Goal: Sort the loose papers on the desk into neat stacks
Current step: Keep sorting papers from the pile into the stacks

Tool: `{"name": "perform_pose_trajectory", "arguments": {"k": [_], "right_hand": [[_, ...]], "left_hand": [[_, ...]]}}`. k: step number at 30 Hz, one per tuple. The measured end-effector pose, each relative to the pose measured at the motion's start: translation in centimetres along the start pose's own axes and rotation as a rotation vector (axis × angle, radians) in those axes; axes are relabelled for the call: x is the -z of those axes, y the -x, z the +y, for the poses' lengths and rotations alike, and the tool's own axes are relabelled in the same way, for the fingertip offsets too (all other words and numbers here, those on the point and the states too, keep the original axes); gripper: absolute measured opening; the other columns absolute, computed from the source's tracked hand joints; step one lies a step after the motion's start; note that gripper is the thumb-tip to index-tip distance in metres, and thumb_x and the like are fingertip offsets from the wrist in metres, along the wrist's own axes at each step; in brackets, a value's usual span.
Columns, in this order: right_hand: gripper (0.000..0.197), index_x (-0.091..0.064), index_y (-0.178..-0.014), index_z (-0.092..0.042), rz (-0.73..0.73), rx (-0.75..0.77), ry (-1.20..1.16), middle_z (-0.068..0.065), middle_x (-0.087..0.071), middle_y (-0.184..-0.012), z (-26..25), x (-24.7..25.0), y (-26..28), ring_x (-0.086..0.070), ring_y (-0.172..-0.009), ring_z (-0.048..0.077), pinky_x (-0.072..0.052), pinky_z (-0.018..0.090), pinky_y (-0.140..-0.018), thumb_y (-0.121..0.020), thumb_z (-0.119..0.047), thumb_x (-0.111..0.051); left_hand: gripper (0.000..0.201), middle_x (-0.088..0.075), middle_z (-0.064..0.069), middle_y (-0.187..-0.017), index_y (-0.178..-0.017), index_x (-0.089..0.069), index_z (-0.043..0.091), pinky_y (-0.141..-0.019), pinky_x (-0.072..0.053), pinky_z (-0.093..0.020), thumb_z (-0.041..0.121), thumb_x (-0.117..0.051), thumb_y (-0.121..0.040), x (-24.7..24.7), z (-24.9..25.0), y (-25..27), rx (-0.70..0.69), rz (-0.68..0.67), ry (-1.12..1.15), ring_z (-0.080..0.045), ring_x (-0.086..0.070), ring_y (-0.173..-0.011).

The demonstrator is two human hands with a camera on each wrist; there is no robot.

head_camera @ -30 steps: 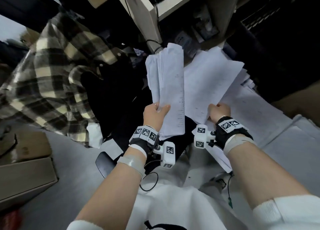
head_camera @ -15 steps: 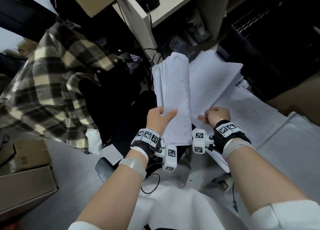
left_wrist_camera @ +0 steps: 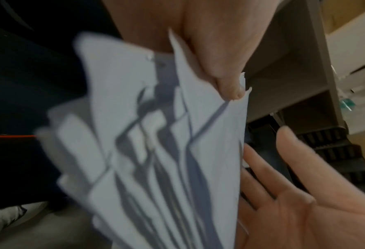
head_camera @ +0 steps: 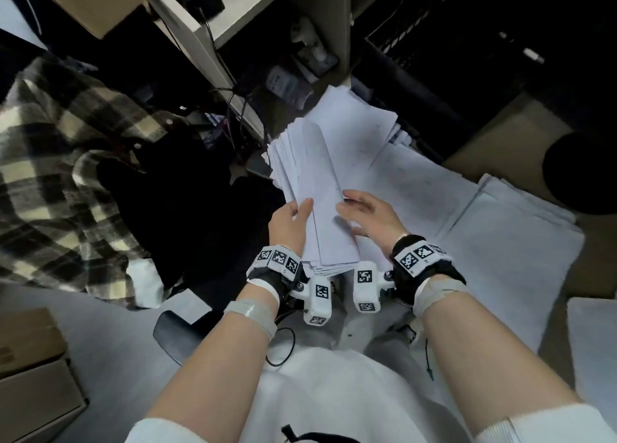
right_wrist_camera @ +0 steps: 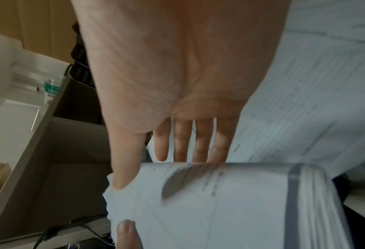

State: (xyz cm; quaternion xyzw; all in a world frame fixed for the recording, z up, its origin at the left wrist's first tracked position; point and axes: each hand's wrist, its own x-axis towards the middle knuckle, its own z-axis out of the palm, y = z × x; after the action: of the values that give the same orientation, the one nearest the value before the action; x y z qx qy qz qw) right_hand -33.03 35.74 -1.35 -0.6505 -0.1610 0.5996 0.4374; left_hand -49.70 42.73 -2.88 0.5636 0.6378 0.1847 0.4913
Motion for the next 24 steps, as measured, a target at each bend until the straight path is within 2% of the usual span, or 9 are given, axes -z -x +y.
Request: {"name": "perform_pose_trajectory", "arguments": {"k": [3,7,10,12,14,17,19,21,24], "right_hand": [[0.062,-0.051,-0.138,-0.025,-0.033,0.034,0.065,-0.011,-0.061,-0.123,0.6,1.9,1.8,-0.058,-0.112,0.000,-0.050,0.021,-0.080,-0.083,-0.035,-0.077],[0.089,-0.046,-0.141,-0.025,-0.018,0.032,0.114,-0.010,-0.062,-0.129,1.7,4.6,4.0,-0.060,-0.115,0.006,-0.048,0.029,-0.095,-0.065,-0.053,-0.085],[0.040,-0.062,-0.117,-0.024,0.049,0.027,0.147,-0.005,-0.072,-0.112,2.1,6.1,5.1,-0.068,-0.100,0.014,-0.054,0.033,-0.086,-0.081,-0.031,-0.076],[0.017,-0.068,-0.104,-0.018,0.104,0.026,0.090,0.001,-0.075,-0.100,2.2,7.0,5.8,-0.071,-0.093,0.022,-0.056,0.032,-0.079,-0.088,-0.021,-0.065],[0.019,-0.068,-0.100,-0.016,0.107,0.011,0.092,-0.001,-0.073,-0.091,2.2,7.8,6.8,-0.067,-0.081,0.022,-0.048,0.027,-0.062,-0.093,-0.030,-0.057],[0.026,-0.061,-0.076,-0.017,0.178,-0.017,0.148,-0.005,-0.059,-0.065,2.7,8.9,7.5,-0.051,-0.055,0.016,-0.036,0.022,-0.050,-0.095,-0.032,-0.052],[0.030,-0.053,-0.062,-0.013,0.339,-0.023,0.198,0.003,-0.054,-0.058,3.6,9.5,7.2,-0.051,-0.056,0.028,-0.041,0.034,-0.054,-0.085,-0.033,-0.052],[0.030,-0.053,-0.063,-0.008,0.499,-0.035,0.210,0.014,-0.057,-0.068,4.1,9.9,7.1,-0.058,-0.069,0.038,-0.048,0.047,-0.066,-0.082,-0.032,-0.049],[0.031,-0.053,-0.073,-0.004,0.688,-0.031,0.219,0.019,-0.056,-0.080,3.8,10.7,6.8,-0.056,-0.080,0.040,-0.044,0.043,-0.071,-0.093,-0.025,-0.043]], "left_hand": [[0.050,-0.054,-0.005,-0.070,-0.079,-0.056,-0.008,-0.056,-0.038,-0.022,0.038,-0.057,-0.098,-2.2,0.6,1.2,0.008,-0.021,-0.015,-0.013,-0.047,-0.064],[0.045,-0.046,0.000,-0.062,-0.065,-0.048,0.006,-0.058,-0.036,-0.029,0.037,-0.059,-0.097,-4.0,1.7,3.6,-0.028,-0.034,-0.013,-0.011,-0.041,-0.057],[0.029,-0.063,0.016,-0.061,-0.066,-0.060,0.020,-0.066,-0.047,-0.016,0.030,-0.066,-0.093,-5.1,2.0,5.4,-0.048,-0.064,0.005,0.005,-0.057,-0.060],[0.013,-0.076,0.010,-0.083,-0.086,-0.073,0.021,-0.082,-0.058,-0.029,0.033,-0.075,-0.082,-5.7,2.0,6.8,-0.017,-0.119,0.086,-0.006,-0.072,-0.082],[0.028,-0.077,0.005,-0.088,-0.097,-0.075,0.015,-0.077,-0.060,-0.029,0.032,-0.082,-0.076,-6.3,2.3,8.3,0.045,-0.154,0.111,-0.013,-0.074,-0.084],[0.022,-0.075,0.002,-0.081,-0.094,-0.074,0.010,-0.066,-0.059,-0.024,0.027,-0.079,-0.081,-7.1,2.0,9.7,0.107,-0.110,0.091,-0.013,-0.073,-0.076],[0.027,-0.076,-0.005,-0.084,-0.091,-0.075,0.005,-0.073,-0.061,-0.033,0.030,-0.075,-0.079,-7.2,1.8,10.1,0.141,-0.047,0.093,-0.024,-0.073,-0.080],[0.023,-0.073,-0.003,-0.079,-0.086,-0.074,0.006,-0.069,-0.055,-0.029,0.028,-0.072,-0.082,-6.7,1.6,9.9,0.169,0.021,0.044,-0.023,-0.070,-0.077],[0.019,-0.071,-0.001,-0.080,-0.089,-0.074,0.008,-0.071,-0.049,-0.025,0.026,-0.072,-0.085,-5.0,0.9,9.1,0.197,0.106,0.022,-0.021,-0.067,-0.078]]}}
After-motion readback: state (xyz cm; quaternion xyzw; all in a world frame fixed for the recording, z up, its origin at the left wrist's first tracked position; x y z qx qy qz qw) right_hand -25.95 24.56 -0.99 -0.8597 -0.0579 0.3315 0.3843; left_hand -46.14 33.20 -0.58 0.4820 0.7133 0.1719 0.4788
